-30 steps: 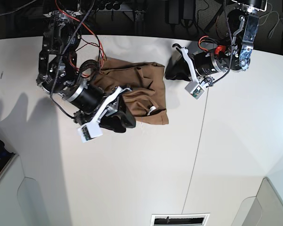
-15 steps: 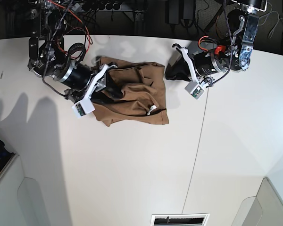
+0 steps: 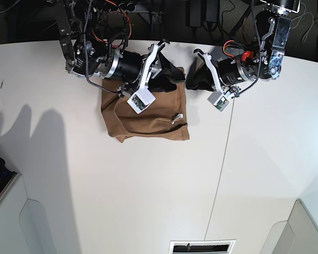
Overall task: Layout the t-shirt on the table in an organized manner, then fold the t-shirt properly
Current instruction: 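Fold the strip end over with the right gripper toward the left gripper, then press and tuck the folded bundle square with both grippers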
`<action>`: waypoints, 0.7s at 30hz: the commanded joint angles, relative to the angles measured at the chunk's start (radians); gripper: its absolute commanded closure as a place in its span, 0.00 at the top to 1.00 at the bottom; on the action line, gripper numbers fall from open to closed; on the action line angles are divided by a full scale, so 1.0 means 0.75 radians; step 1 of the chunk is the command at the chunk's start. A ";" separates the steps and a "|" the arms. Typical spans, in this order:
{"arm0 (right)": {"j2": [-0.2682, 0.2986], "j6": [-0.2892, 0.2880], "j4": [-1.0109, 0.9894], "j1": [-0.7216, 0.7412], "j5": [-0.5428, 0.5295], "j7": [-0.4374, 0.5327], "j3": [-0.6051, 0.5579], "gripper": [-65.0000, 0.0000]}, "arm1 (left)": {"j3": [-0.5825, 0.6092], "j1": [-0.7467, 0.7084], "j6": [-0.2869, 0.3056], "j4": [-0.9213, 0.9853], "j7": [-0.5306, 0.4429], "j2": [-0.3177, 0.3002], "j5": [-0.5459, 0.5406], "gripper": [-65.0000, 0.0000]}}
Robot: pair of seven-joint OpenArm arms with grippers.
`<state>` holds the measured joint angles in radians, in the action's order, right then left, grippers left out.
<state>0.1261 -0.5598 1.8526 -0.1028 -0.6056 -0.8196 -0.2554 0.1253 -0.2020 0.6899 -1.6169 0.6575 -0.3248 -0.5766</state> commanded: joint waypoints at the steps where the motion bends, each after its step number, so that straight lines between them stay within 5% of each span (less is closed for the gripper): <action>1: -0.019 -0.008 0.043 0.016 -0.026 0.053 0.013 0.28 | -0.007 0.011 0.011 -0.024 -0.014 -0.011 -0.015 0.00; 3: -0.048 -0.008 0.061 0.025 -0.025 0.078 0.042 0.25 | -0.030 0.011 0.011 -0.025 -0.013 -0.011 -0.039 0.00; 6: -0.090 -0.008 0.069 0.071 -0.017 0.081 0.110 0.00 | -0.101 0.011 0.011 -0.040 -0.013 -0.011 -0.080 0.00; 14: -0.116 0.019 0.062 0.247 0.177 0.124 0.432 0.00 | -0.281 0.010 0.011 -0.216 0.115 -0.011 -0.282 0.00; 21: -0.029 0.023 -0.157 0.373 0.255 0.213 0.547 0.00 | -0.063 -0.016 0.011 -0.348 0.125 -0.004 -0.332 0.00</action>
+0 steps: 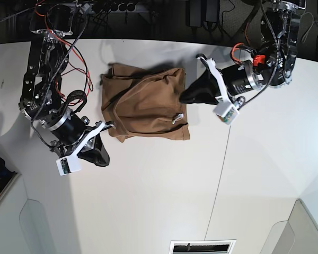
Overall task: Layout the t-shirt on the table in an organized manner, then fold the t-shirt properly
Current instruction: 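Press and tuck the folded bundle square with both grippers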
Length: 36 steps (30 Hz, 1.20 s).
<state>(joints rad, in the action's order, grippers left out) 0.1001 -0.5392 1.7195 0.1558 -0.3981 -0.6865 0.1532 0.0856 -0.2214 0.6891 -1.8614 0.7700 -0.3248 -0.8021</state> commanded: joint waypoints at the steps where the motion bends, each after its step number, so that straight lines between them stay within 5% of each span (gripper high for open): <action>1: 0.016 -0.005 -0.038 0.052 -0.021 0.054 0.003 0.00 | 0.049 0.010 0.012 -0.019 -0.040 0.003 0.020 0.00; 5: 0.022 -0.011 -0.305 0.165 0.014 0.084 0.000 0.00 | 0.199 0.010 0.012 0.037 -0.112 0.047 0.231 0.00; 13: 0.021 -0.025 -0.593 0.250 0.018 0.082 -0.187 0.00 | 0.186 0.020 0.012 0.167 -0.140 0.059 0.314 0.00; 21: 0.021 -0.024 -0.574 0.193 0.013 0.052 -0.288 0.00 | 0.068 0.103 0.012 0.259 -0.148 0.019 0.367 0.00; 36: 0.016 -0.025 -0.225 -0.113 -0.254 -0.043 -0.289 0.00 | 0.071 0.448 0.012 0.530 -0.229 -0.039 0.361 0.00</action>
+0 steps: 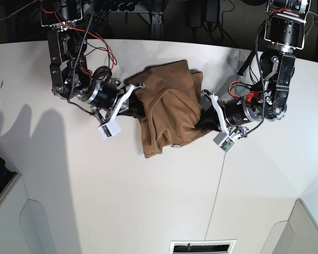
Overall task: Layout the t-shirt on the table in an organized manner, then fold the t-shirt properly
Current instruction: 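Press and tuck the folded bundle square with both grippers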
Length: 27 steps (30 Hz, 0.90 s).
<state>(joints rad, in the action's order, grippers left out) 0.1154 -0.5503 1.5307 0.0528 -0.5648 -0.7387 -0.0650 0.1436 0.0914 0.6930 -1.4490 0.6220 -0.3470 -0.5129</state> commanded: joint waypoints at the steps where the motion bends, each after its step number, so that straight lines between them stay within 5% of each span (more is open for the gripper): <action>1: -0.008 -0.010 0.049 0.005 -0.035 0.026 0.003 0.00 | -0.004 0.044 0.007 -0.016 -0.032 -0.009 -0.027 0.00; 16: -0.132 -0.010 0.097 -0.064 -0.036 -0.032 -0.005 0.00 | 0.002 0.067 0.007 -0.016 -0.026 -0.001 -0.040 0.00; 21: -0.136 -0.010 0.098 -0.089 -0.065 -0.039 -0.009 0.00 | 0.001 0.081 0.007 -0.017 0.101 -0.004 -0.197 0.00; 27: -0.135 -0.011 0.099 -0.142 -0.062 -0.039 -0.009 0.00 | 0.001 0.081 0.007 -0.028 0.110 -0.007 -0.230 0.00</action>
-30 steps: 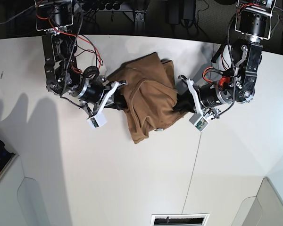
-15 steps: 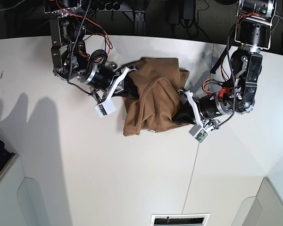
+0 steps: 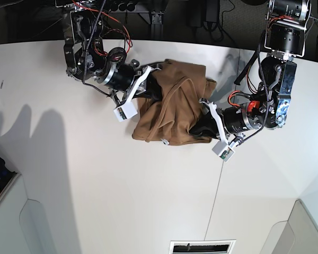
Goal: Layout the t-shirt on the table in an organized manner, then fold the t-shirt properly
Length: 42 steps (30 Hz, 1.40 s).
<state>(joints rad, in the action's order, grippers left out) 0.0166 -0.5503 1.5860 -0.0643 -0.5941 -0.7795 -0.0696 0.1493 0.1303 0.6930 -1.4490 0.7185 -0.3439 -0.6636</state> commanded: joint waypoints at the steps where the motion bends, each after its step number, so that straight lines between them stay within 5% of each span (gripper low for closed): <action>1: -0.003 -0.011 0.031 0.009 -0.020 0.017 -0.003 0.00 | -0.007 0.029 0.007 -0.033 -0.014 -0.012 -0.029 0.00; 13: 0.016 -0.010 0.304 0.008 0.196 0.028 0.082 0.00 | -0.009 0.005 0.007 -0.223 0.066 -0.185 -0.183 0.00; 19: 0.126 0.002 0.354 -0.006 0.173 0.003 0.271 0.00 | -0.015 -0.128 0.007 -0.325 0.097 -0.271 -0.199 0.00; 24: 0.229 -0.001 0.400 -0.133 -0.020 -0.045 0.372 0.00 | -0.120 -0.379 0.007 -0.494 0.126 -0.320 -0.212 0.00; 35: 0.438 -0.011 0.626 -0.604 -0.089 -0.060 0.378 0.00 | -0.605 -1.117 0.007 -0.797 0.194 -0.346 -0.263 0.00; 42: 0.473 -0.012 0.625 -0.860 -0.081 -0.080 0.378 0.00 | -0.649 -1.481 0.007 -0.788 0.104 -0.345 -0.047 0.00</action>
<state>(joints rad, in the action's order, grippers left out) 0.3630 -0.5541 2.0403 -0.7021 -0.6365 -0.8497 0.2092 -0.3275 -0.9741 0.6930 -2.0300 0.8062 -0.5934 -0.6819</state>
